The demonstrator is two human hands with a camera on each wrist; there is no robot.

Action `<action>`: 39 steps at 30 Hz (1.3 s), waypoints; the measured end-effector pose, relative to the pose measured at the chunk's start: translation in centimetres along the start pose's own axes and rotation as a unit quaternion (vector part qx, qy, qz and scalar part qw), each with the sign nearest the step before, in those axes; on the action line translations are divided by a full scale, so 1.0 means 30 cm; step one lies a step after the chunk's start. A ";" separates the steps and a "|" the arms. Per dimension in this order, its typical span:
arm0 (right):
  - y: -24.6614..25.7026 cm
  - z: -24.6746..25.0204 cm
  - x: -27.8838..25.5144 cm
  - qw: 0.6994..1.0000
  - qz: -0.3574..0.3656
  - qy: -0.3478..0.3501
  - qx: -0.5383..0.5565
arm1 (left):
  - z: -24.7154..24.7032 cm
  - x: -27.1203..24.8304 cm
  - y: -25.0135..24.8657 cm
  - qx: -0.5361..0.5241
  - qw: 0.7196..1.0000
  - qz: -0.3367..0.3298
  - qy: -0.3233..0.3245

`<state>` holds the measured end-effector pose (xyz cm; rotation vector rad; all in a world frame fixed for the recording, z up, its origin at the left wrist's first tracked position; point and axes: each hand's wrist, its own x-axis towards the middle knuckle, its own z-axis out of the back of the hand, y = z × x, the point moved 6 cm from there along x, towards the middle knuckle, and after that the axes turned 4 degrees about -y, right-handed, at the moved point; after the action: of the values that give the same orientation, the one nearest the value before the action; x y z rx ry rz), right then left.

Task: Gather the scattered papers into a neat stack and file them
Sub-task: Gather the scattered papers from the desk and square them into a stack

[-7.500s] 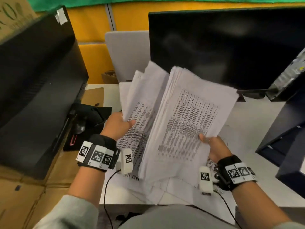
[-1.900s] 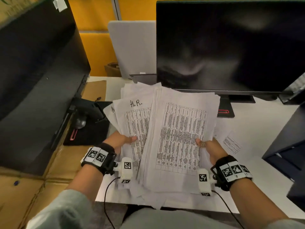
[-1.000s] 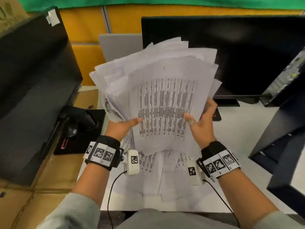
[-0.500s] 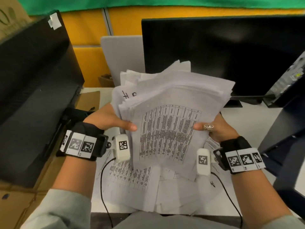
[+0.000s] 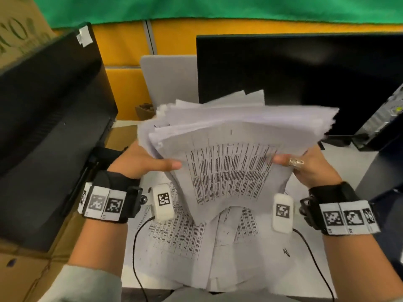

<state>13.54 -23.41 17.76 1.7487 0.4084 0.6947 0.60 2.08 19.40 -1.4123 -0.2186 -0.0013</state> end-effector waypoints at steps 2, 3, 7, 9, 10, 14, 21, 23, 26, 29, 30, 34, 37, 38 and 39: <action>-0.045 0.000 -0.019 0.999 -0.031 0.010 -0.019 | -0.001 0.008 0.014 0.020 0.998 -0.039 -0.045; -0.076 0.001 -0.027 0.999 -0.043 0.009 -0.020 | -0.016 0.013 0.025 0.031 0.997 -0.048 -0.060; -0.125 0.013 -0.033 0.998 -0.055 -0.012 -0.025 | -0.051 0.052 0.017 0.004 0.997 -0.051 -0.061; -0.120 0.042 -0.034 0.998 -0.058 -0.030 -0.017 | -0.057 0.064 -0.025 -0.023 0.999 -0.040 -0.026; -0.123 0.055 -0.034 0.997 -0.062 -0.039 -0.024 | -0.066 0.071 -0.044 -0.036 0.999 -0.038 -0.008; -0.138 0.051 -0.037 0.995 -0.041 -0.071 -0.063 | -0.043 0.082 -0.054 -0.042 0.983 -0.072 -0.165; -0.175 0.123 -0.058 0.974 -0.061 -0.218 -0.002 | -0.085 -0.124 0.258 -0.165 0.906 0.085 -0.381; -0.173 0.125 -0.059 0.973 -0.065 -0.221 -0.005 | -0.191 -0.120 0.297 -0.068 0.962 0.108 -0.242; -0.161 0.122 -0.048 0.977 -0.054 -0.207 -0.002 | -0.249 -0.071 0.290 0.007 0.985 0.070 -0.158; -0.138 0.092 -0.035 0.988 -0.039 -0.146 -0.015 | -0.215 -0.018 0.228 -0.023 0.972 0.031 -0.232; -0.131 0.075 -0.031 0.993 -0.041 -0.107 -0.021 | -0.210 -0.012 0.203 -0.031 0.967 0.015 -0.252; -0.134 0.059 -0.057 0.997 -0.079 -0.006 -0.006 | -0.184 -0.027 0.133 -0.040 0.944 -0.020 -0.327; -0.127 0.079 -0.078 0.997 -0.071 -0.019 0.004 | -0.147 -0.015 0.140 -0.022 0.955 -0.001 -0.297; -0.121 0.076 -0.080 0.998 -0.063 -0.021 0.001 | -0.131 -0.007 0.165 -0.012 0.963 0.027 -0.268; -0.118 0.074 -0.079 0.998 -0.056 -0.029 -0.003 | -0.125 -0.004 0.182 0.005 0.972 0.072 -0.222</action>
<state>13.42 -25.48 13.44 1.7223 0.4602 0.5624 1.76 -0.73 13.49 -1.4017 -0.4831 0.4382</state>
